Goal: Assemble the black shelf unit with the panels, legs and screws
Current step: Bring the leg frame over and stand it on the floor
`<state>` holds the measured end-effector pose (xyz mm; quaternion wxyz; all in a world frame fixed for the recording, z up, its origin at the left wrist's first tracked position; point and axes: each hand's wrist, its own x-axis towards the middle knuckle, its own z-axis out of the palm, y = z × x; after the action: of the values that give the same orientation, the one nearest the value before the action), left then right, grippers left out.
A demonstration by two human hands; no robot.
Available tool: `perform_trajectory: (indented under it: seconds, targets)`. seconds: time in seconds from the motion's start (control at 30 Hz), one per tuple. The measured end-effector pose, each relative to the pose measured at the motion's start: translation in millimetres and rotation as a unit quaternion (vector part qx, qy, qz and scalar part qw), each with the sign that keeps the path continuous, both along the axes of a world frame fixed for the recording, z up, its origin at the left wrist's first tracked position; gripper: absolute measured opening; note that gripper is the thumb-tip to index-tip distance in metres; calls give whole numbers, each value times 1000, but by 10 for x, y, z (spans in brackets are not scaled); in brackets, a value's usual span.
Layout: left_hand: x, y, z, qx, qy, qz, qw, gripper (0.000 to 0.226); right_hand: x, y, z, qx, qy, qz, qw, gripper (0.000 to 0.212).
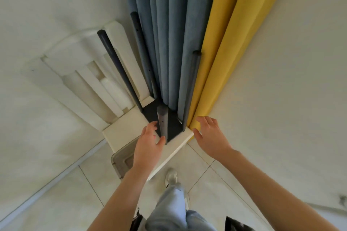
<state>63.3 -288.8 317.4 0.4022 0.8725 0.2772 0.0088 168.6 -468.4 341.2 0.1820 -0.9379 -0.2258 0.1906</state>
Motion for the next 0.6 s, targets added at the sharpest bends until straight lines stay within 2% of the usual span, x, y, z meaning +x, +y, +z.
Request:
perform_trajectory:
  seconds: [0.2, 0.37, 0.53, 0.6]
  targets:
    - [265, 170, -93, -14, 15, -47, 999, 36, 388, 204, -54, 15, 28, -29, 999, 46]
    - [351, 240, -189, -50, 28, -83, 995, 47, 668, 320, -75, 31, 37, -53, 997, 42]
    - [395, 249, -337, -87, 78, -50, 992, 29, 893, 388, -150, 63, 63, -68, 994, 46]
    - [417, 222, -348, -99, 73, -28, 992, 27, 999, 408, -175, 68, 70, -66, 993, 47]
